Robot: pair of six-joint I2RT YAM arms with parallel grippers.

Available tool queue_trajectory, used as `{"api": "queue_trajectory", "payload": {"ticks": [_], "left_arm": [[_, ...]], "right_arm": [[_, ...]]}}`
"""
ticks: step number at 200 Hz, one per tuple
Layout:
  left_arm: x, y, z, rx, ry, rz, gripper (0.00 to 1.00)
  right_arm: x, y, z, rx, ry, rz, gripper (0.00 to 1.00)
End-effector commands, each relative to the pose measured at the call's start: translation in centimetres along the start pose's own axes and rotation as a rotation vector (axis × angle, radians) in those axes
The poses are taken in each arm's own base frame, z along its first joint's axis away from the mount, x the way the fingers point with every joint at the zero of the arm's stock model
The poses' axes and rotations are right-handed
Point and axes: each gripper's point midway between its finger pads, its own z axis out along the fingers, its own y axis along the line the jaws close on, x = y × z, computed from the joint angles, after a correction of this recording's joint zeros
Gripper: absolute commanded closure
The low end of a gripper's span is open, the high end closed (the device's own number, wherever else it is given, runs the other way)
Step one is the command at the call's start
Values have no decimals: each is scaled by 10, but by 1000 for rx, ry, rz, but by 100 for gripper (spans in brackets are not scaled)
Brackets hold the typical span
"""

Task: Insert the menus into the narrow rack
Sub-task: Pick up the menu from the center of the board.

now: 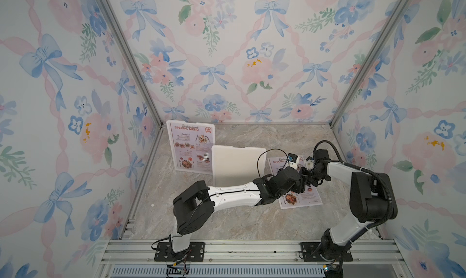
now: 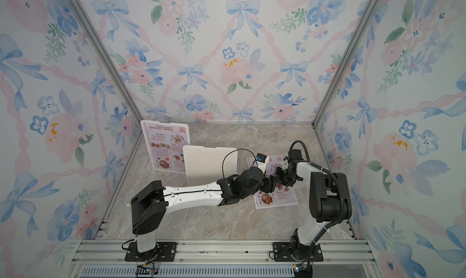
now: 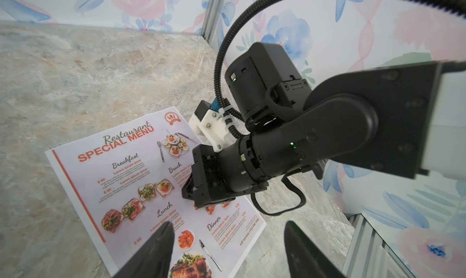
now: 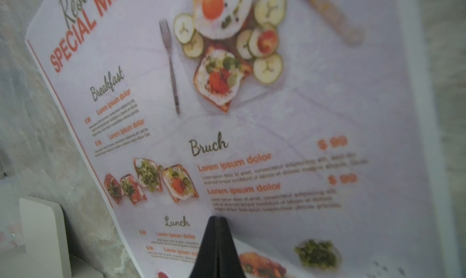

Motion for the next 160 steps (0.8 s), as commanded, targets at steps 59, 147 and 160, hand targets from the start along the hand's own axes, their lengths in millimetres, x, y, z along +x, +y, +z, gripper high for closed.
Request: {"api": "queue_trajectory", "payload": {"ticks": [59,147,160], "left_arm": [[22,32,21,-73,36,-87,26],[64,45,63,-44,171,-221,9],[72,48,69,-54,185,-270,9]], "right_arm": [[11,-85,-3,200,1,232,100],[-62,-39,-143,-38,-268,31,20],[-71,-53,-144,-15,-227,40,19]]}}
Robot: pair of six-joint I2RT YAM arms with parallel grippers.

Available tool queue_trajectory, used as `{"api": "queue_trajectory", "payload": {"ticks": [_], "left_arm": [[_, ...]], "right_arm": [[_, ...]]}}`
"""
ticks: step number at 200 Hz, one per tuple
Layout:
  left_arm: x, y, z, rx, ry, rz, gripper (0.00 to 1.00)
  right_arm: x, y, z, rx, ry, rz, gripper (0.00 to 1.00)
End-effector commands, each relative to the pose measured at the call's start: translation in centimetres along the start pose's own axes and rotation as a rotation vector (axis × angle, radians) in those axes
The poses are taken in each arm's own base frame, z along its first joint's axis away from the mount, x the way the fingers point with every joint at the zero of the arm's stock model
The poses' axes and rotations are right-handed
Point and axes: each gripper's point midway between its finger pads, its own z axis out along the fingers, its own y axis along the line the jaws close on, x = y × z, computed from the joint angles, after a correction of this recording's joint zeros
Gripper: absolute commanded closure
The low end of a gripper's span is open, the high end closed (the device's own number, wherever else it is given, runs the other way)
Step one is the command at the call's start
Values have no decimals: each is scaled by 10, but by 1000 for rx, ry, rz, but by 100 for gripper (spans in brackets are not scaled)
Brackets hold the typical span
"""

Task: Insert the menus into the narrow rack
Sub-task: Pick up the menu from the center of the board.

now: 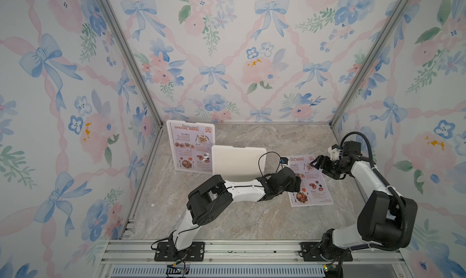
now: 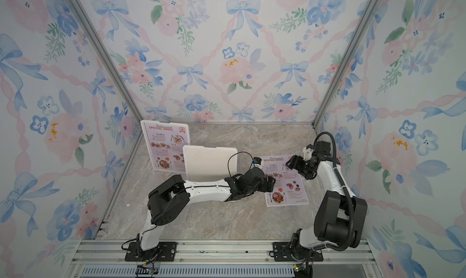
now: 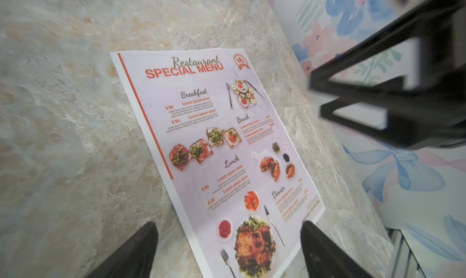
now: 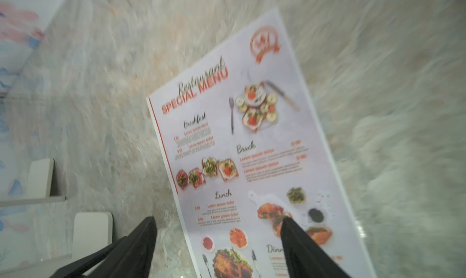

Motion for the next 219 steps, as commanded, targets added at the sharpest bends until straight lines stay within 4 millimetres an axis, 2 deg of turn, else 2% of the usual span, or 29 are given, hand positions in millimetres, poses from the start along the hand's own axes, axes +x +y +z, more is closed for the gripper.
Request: {"api": "queue_trajectory", "payload": {"ticks": [1,16,35,71,152,189,219], "left_arm": [[5,-6,10,30,33,-95,9],[11,-2,19,25,50,-135,9],[14,3,25,19,62,-174,9],[17,22,26,-15,68,-232,8],[41,22,47,60,160,-248,7],[49,18,56,84,184,-248,8],[49,17,59,92,183,-255,8]], "right_arm": [[0,-24,-3,24,97,13,19],[-3,-31,6,9,149,-1,19],[8,-39,33,-41,245,1,21],[26,-48,58,-52,344,-7,22],[63,-77,84,-7,499,-3,25],[69,-62,89,-31,533,-57,22],[67,-33,88,-112,558,-95,21]]}}
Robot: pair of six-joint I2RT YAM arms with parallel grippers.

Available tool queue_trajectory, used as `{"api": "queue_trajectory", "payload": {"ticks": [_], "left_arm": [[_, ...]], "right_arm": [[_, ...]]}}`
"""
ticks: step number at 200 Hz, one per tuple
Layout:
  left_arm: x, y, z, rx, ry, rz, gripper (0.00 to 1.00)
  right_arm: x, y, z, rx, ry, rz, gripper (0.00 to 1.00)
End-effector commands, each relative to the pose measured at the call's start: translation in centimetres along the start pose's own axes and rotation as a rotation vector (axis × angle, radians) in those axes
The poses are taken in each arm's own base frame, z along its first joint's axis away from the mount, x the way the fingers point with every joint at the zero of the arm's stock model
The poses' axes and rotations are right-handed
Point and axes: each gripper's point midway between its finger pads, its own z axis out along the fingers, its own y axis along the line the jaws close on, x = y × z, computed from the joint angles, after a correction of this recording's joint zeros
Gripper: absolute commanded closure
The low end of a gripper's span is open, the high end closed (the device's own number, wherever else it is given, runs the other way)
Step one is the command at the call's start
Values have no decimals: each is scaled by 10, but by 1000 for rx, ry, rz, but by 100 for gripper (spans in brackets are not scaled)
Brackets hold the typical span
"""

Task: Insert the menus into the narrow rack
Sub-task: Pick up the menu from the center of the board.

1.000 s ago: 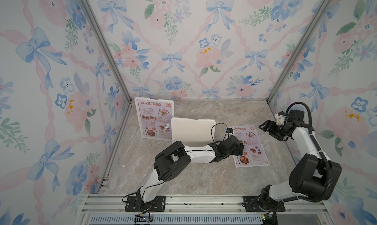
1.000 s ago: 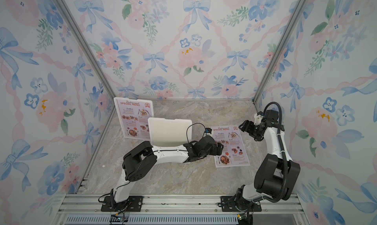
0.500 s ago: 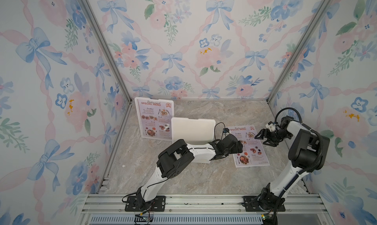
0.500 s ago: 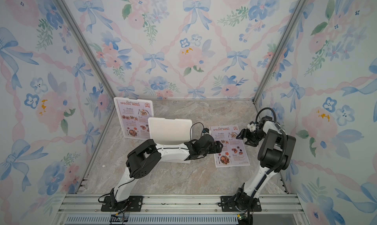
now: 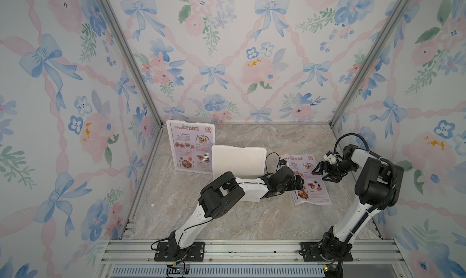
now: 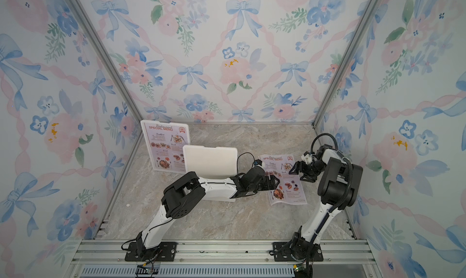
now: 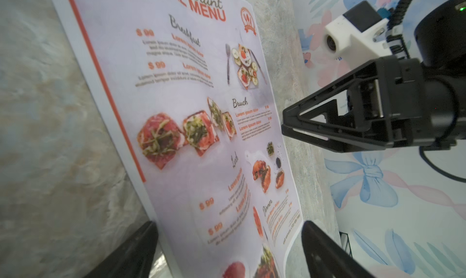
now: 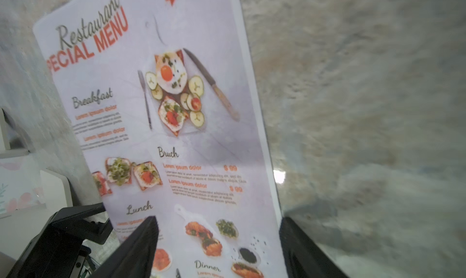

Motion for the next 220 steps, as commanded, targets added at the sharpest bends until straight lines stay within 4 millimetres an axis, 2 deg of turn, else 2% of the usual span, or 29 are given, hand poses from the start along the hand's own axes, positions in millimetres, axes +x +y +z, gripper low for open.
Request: {"api": "queue_trajectory", "payload": {"ticks": [1,32,60,93,123,145,164,183,198,208,220], "left_arm": [[19,24,11,-47,63,-23,8],[21,24,13,-43,65,-20,7],[21,26,17,-44,65,-27,8],[20,28,21,-53,55,-40,13],[20,32,25,-63,46,-45,29],[17,27,25,-59,33,21,55],[8,20,18,-63,3,64,68],[-3,3,8,-50,-34,119,69],[-12,-21,-4,-20,-73,198,70],[-21,-39,-16,-7,-112,260,69],[-34,-61,-35,5,-172,336,68]], "right_arm": [[12,18,14,-46,99,-34,21],[15,33,21,-84,136,-39,20],[21,30,26,-87,160,-5,20],[19,35,23,-91,135,11,21],[15,38,13,-95,84,36,21],[10,39,1,-110,24,55,22],[6,39,-13,-135,-39,79,22],[3,43,-29,-143,-104,83,22],[0,54,-46,-149,-176,66,22],[-3,63,-60,-161,-242,45,21],[-5,82,-87,-183,-361,-9,20]]}}
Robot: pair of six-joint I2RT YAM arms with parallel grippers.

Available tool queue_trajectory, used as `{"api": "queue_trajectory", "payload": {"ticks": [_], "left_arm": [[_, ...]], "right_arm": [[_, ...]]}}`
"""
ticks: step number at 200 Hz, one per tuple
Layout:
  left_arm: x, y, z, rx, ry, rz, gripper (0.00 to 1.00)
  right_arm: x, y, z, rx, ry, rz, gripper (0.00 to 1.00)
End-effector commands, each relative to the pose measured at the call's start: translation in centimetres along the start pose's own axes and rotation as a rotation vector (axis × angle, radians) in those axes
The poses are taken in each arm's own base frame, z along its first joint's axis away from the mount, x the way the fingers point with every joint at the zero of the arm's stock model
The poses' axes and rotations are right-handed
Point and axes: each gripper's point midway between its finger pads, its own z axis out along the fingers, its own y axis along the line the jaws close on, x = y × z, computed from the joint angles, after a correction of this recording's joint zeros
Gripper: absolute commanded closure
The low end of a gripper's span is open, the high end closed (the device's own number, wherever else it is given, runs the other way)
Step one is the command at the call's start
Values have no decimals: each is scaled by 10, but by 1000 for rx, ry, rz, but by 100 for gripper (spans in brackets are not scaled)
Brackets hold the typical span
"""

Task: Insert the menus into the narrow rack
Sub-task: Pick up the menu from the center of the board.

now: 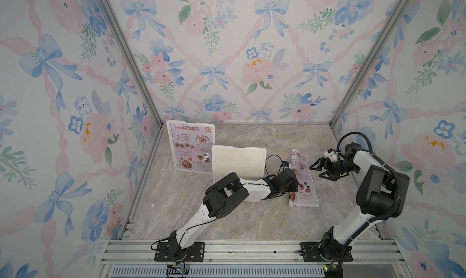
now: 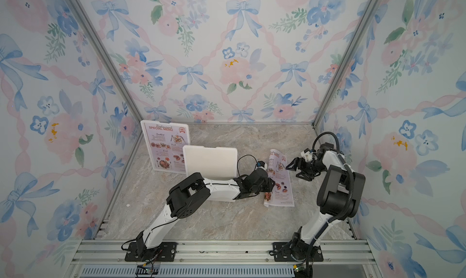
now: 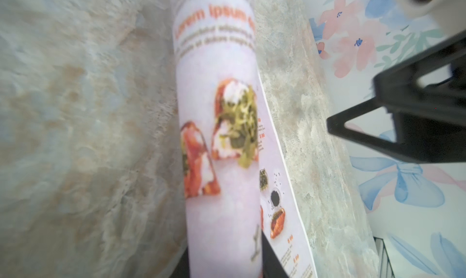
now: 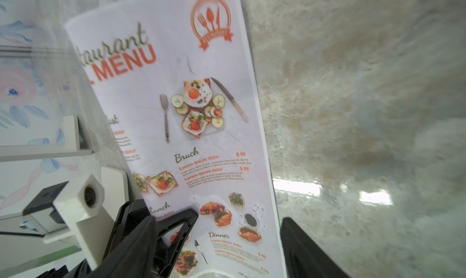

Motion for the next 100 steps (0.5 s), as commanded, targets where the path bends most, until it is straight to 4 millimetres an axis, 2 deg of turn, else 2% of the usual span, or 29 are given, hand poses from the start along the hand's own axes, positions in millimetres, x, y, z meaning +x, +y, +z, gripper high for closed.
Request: {"api": "queue_trajectory", "payload": {"ticks": [1,27,43,48,60,82,100], "left_arm": [[-49,-57,-48,47,-152,186,68],[-87,-101,-98,75,-281,358,64],[-109,-121,-129,94,-349,439,62],[-116,-126,-139,95,-372,456,61],[-131,-134,-159,100,-417,484,62],[-156,-145,-191,124,-477,511,71],[-174,-147,-213,129,-522,511,70]], "right_arm": [[-13,40,-36,-75,-186,-69,20],[-15,84,-88,-144,-421,-199,18],[-8,106,-113,-167,-501,-266,18],[-3,119,-121,-205,-514,-299,18],[4,133,-135,-222,-552,-356,18],[16,147,-163,-194,-659,-442,17],[20,160,-184,-245,-730,-459,16]]}}
